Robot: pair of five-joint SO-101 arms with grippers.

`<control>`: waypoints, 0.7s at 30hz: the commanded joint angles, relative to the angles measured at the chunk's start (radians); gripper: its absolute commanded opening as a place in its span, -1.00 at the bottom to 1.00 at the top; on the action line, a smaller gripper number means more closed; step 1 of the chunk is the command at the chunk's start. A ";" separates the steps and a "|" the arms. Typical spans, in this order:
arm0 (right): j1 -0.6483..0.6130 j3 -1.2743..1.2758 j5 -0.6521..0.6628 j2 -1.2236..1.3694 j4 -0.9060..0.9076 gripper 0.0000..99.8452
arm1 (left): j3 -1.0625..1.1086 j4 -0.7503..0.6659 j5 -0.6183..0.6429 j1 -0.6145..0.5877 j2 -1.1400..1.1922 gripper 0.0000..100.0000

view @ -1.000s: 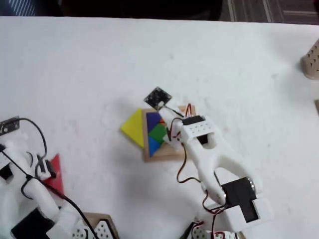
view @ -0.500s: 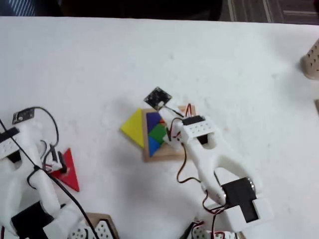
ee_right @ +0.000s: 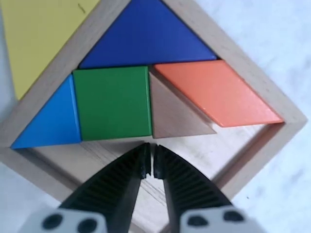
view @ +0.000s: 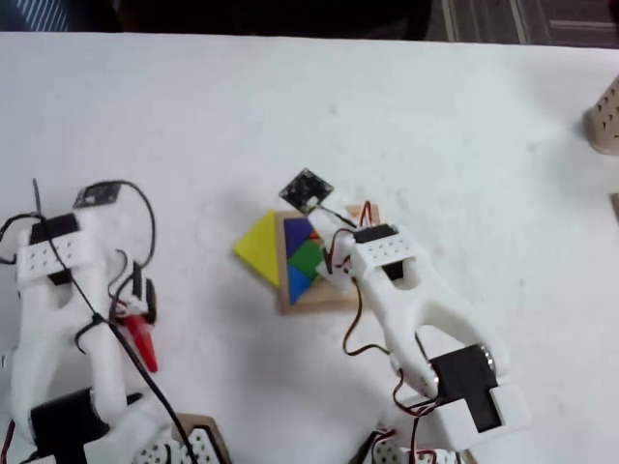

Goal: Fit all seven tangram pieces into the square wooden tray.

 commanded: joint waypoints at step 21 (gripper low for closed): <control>-0.001 -0.021 0.014 -0.007 0.028 -0.96 | 0.127 -0.170 0.009 0.105 -0.002 -0.90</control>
